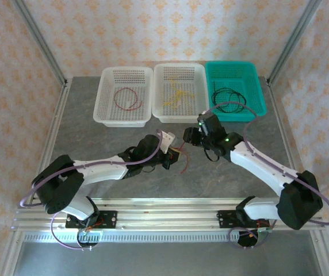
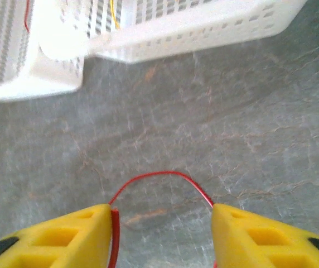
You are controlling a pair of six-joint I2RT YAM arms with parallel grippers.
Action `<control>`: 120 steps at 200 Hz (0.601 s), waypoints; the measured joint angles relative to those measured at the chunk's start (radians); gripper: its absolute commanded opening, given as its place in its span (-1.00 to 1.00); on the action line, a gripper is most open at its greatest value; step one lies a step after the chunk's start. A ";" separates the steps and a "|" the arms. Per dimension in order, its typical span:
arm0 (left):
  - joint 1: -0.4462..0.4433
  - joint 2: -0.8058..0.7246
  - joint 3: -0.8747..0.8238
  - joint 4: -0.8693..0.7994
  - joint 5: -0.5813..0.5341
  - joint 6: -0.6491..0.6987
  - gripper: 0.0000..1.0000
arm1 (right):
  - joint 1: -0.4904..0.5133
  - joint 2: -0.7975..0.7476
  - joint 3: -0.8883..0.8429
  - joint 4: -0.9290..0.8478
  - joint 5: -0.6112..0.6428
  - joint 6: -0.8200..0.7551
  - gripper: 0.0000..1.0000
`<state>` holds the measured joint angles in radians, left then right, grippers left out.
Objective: Untangle the cables
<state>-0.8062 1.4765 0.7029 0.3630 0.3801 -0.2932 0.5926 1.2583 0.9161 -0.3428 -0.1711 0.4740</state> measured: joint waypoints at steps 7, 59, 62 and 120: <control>0.000 -0.014 0.009 -0.010 -0.008 0.000 -1.00 | 0.000 -0.018 0.000 0.000 0.020 -0.001 0.29; 0.043 -0.146 0.097 -0.084 -0.080 -0.013 -1.00 | 0.002 -0.201 -0.051 0.051 0.127 0.008 0.63; 0.051 -0.154 0.103 -0.089 -0.083 -0.016 -1.00 | 0.002 -0.207 -0.053 0.054 0.129 0.013 0.65; 0.207 -0.233 0.262 -0.200 -0.120 -0.019 -1.00 | 0.065 -0.170 -0.018 0.142 0.134 -0.027 0.77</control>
<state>-0.5995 1.2434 0.9649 0.1635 0.2600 -0.3126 0.6575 1.0882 0.8986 -0.2005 -0.0372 0.4473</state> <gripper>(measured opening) 0.047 0.883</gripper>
